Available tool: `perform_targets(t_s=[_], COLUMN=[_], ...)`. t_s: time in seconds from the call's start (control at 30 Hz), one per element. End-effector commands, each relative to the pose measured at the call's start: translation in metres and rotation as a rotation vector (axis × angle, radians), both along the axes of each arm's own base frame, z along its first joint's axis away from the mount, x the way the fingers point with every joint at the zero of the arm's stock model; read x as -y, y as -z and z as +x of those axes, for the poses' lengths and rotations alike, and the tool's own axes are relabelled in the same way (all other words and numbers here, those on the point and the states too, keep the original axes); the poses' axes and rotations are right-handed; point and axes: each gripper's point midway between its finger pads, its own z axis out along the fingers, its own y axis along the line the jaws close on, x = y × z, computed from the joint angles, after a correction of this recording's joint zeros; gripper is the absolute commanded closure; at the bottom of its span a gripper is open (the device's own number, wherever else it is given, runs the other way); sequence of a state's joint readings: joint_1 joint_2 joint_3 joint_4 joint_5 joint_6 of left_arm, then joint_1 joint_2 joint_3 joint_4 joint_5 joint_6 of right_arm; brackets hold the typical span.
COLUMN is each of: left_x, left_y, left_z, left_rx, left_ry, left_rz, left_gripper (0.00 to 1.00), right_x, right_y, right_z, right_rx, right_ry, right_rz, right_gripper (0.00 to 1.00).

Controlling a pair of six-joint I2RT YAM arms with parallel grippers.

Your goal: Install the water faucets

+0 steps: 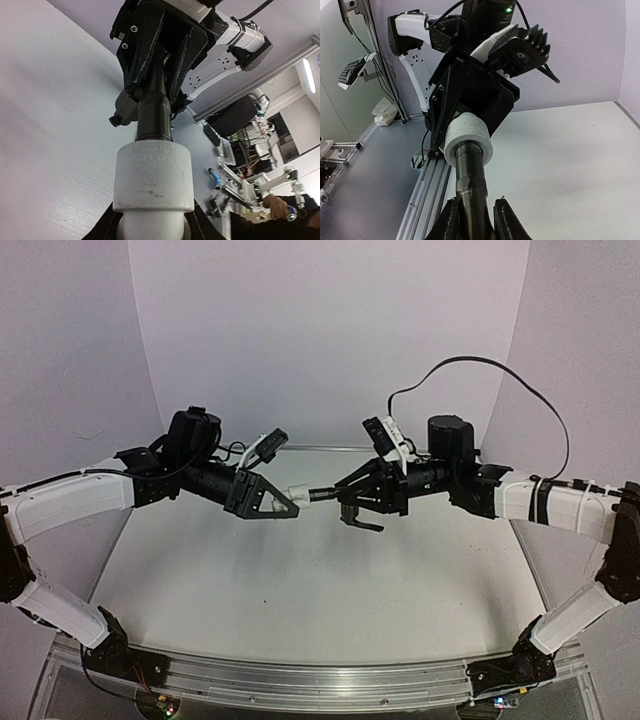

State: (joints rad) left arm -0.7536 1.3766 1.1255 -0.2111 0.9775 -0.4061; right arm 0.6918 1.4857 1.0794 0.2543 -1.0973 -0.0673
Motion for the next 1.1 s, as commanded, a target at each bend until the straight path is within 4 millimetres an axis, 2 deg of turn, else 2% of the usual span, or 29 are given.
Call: perform_targets(t_s=[0.0,0.07,0.17,0.2,0.23,0.3,0.4,0.47,0.57,0.63,0.7,0.73,0.77,0.8,0.83,0.9,0.93,0.97,1.07], left_x=[-0.007,-0.013,-0.016,-0.016,-0.017,-0.016,-0.01,-0.009,-0.011,-0.017,-0.021,-0.022,-0.025,-0.026,-0.029,-0.033,-0.038,-0.039,-0.049], left_y=[-0.047,-0.039,-0.024,-0.022,-0.014,-0.005,0.004,0.004,-0.002,-0.008,-0.007,-0.004,-0.002,-0.001,0.001,0.005,0.006,0.007,0.009], left_z=[0.017,0.033,0.046,0.049,0.055,0.065,0.071,0.08,0.085,0.091,0.093,0.092,0.087,0.084,0.077,0.066,0.057,0.052,0.031], left_rx=[0.385,0.613,0.883,0.913,1.037,1.153,1.345,1.434,1.477,1.526,1.526,1.516,1.472,1.449,1.407,1.343,1.276,1.252,1.146], left_ry=[-0.107,-0.182,-0.212,-0.224,-0.211,-0.198,-0.159,-0.177,-0.21,-0.268,-0.292,-0.292,-0.303,-0.308,-0.308,-0.309,-0.324,-0.324,-0.328], left_rz=[-0.111,-0.06,0.033,0.053,0.092,0.146,0.222,0.284,0.296,0.306,0.325,0.325,0.307,0.295,0.27,0.238,0.204,0.188,0.123], left_gripper=[1.0,1.0,1.0,1.0,1.0,1.0,1.0,1.0,1.0,1.0,1.0,1.0,1.0,1.0,1.0,1.0,1.0,1.0,1.0], right_x=[-0.01,-0.014,-0.017,-0.018,-0.021,-0.026,-0.028,-0.029,-0.029,-0.028,-0.027,-0.027,-0.026,-0.025,-0.024,-0.023,-0.02,-0.019,-0.002], right_y=[-0.015,-0.018,-0.023,-0.022,-0.024,-0.03,-0.032,-0.026,-0.017,-0.007,-0.006,-0.007,-0.008,-0.008,-0.009,-0.01,-0.009,-0.008,-0.004], right_z=[-0.001,0.005,0.01,0.011,0.014,0.014,0.015,0.015,0.017,0.018,0.018,0.017,0.017,0.017,0.018,0.022,0.027,0.029,0.055], right_rx=[-0.211,-0.342,-0.519,-0.543,-0.635,-0.727,-0.827,-0.927,-1.017,-1.111,-1.153,-1.154,-1.152,-1.151,-1.139,-1.119,-1.107,-1.106,-1.102], right_ry=[-0.028,0.009,0.033,0.037,0.034,0.009,-0.001,0.002,0.021,0.058,0.06,0.056,0.058,0.064,0.076,0.1,0.124,0.138,0.243], right_rz=[0.003,0.0,-0.01,-0.014,-0.028,-0.045,-0.066,-0.093,-0.117,-0.13,-0.129,-0.126,-0.123,-0.119,-0.109,-0.09,-0.075,-0.069,-0.014], right_gripper=[1.0,1.0,1.0,1.0,1.0,1.0,1.0,1.0,1.0,1.0,0.92,0.83,0.63,0.55,0.42,0.31,0.23,0.19,0.04])
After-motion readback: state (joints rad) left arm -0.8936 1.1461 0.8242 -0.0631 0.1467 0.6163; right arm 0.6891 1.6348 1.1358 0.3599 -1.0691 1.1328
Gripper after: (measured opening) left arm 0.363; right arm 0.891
